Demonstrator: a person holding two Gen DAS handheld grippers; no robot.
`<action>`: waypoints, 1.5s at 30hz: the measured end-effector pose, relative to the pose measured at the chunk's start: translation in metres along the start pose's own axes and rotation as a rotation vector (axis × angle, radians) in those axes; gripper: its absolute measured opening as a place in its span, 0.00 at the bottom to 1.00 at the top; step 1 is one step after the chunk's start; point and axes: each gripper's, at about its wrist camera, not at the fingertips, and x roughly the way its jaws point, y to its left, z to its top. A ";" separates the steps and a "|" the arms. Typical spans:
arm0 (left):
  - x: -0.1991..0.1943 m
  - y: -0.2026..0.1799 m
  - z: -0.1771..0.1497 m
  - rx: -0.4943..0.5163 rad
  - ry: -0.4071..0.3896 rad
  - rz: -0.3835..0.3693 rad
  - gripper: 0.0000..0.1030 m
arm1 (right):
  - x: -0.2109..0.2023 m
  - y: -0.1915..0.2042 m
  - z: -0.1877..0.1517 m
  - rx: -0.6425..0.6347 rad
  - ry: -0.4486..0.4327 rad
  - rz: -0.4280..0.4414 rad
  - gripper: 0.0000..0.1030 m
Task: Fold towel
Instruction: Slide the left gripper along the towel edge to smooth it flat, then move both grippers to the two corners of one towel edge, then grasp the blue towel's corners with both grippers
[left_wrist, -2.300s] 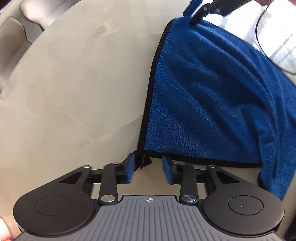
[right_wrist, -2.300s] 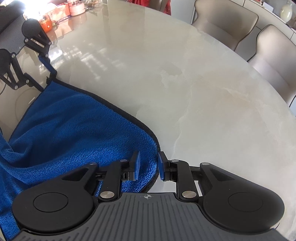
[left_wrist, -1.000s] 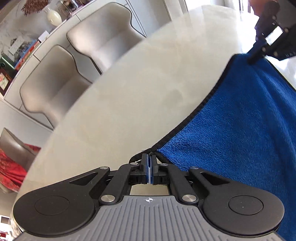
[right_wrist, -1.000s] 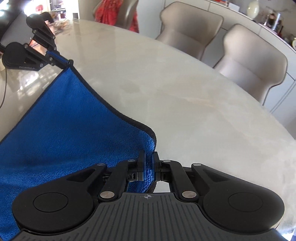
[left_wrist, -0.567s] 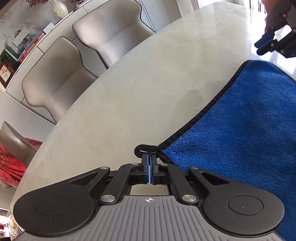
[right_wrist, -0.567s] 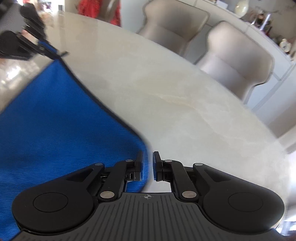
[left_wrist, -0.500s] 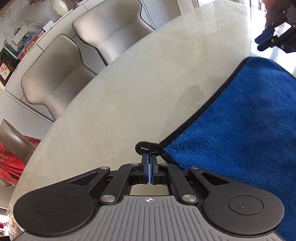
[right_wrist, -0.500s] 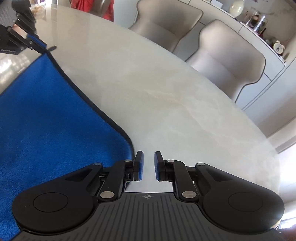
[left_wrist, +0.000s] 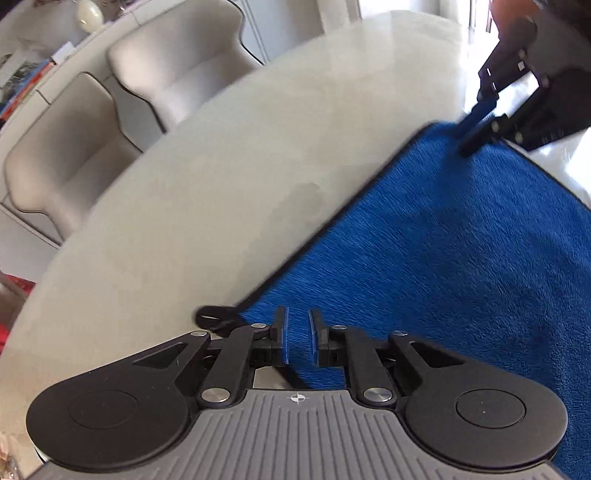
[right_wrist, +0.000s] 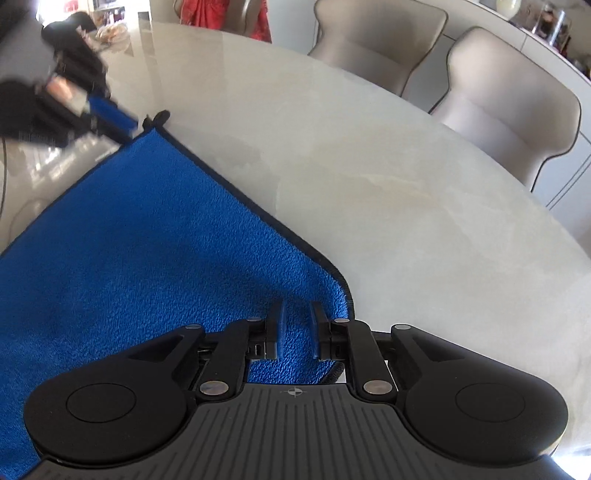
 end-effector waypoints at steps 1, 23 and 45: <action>0.000 0.000 -0.001 -0.011 -0.001 -0.002 0.09 | 0.000 -0.005 -0.002 0.010 0.003 0.005 0.25; -0.147 -0.109 -0.106 0.104 -0.057 0.120 0.44 | -0.172 0.091 -0.113 -0.073 -0.053 -0.161 0.28; -0.145 -0.235 -0.192 0.221 -0.062 0.111 0.54 | -0.121 0.259 -0.199 -0.551 -0.013 -0.217 0.42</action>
